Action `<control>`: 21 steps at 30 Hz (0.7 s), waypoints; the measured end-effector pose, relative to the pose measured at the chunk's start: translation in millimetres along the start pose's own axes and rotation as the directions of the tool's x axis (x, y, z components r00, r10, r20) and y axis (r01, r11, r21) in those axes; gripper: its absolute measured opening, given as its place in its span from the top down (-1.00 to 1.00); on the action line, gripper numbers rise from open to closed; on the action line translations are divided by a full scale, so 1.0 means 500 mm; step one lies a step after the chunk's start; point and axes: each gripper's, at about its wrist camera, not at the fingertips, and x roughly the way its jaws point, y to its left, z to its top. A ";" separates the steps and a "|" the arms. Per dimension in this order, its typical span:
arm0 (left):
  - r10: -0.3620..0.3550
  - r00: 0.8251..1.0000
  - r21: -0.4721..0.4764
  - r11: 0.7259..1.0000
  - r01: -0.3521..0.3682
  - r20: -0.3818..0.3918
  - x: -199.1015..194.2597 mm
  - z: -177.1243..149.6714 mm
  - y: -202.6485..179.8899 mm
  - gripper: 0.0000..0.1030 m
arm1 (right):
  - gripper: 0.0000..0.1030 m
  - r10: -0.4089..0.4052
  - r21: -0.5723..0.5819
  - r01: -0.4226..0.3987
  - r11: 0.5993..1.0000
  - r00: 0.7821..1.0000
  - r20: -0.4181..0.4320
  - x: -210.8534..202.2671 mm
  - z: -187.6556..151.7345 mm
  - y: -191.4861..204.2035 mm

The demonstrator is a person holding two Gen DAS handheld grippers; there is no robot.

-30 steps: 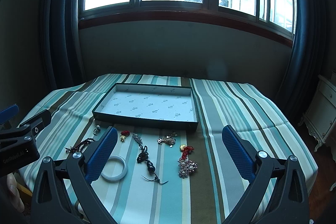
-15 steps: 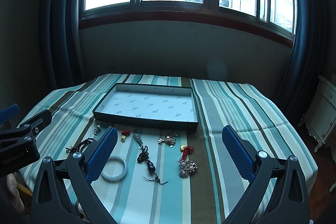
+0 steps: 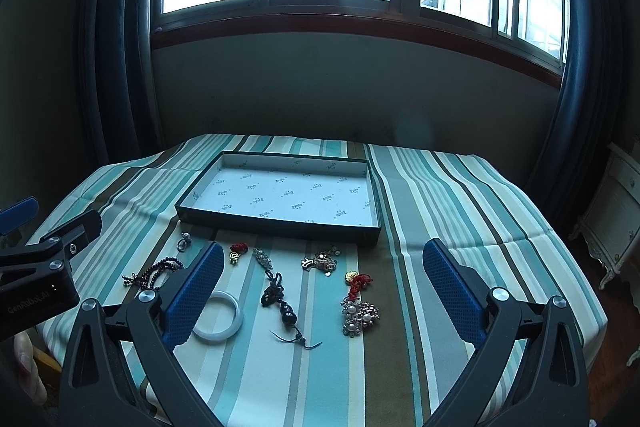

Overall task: Organize jewelry
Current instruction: 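Lower the left tool onto the dark red bead bracelet and close it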

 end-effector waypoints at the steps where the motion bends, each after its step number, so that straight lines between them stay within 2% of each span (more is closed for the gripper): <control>1: -0.001 1.000 0.001 1.000 0.001 -0.008 0.007 -0.002 0.000 -0.96 | -0.93 0.002 0.001 -0.002 1.000 1.000 -0.010 0.007 -0.003 -0.001; 5: -0.010 0.998 0.006 1.000 0.011 -0.054 0.045 -0.011 0.004 -0.96 | -0.93 0.012 0.004 -0.012 1.000 0.998 -0.054 0.042 -0.015 -0.005; 10: -0.012 0.988 -0.005 1.000 0.011 -0.152 0.119 -0.030 0.016 -0.96 | -0.93 0.035 0.026 -0.031 0.999 0.990 -0.139 0.102 -0.037 -0.017; 15: -0.016 0.960 -0.034 0.999 0.007 -0.279 0.212 -0.059 0.039 -0.96 | -0.93 0.044 0.060 -0.031 0.998 0.975 -0.218 0.159 -0.061 -0.036; 21: -0.016 0.928 -0.008 1.000 0.014 -0.372 0.305 -0.082 0.046 -0.95 | -0.93 0.040 0.071 -0.020 0.997 0.953 -0.301 0.215 -0.092 -0.048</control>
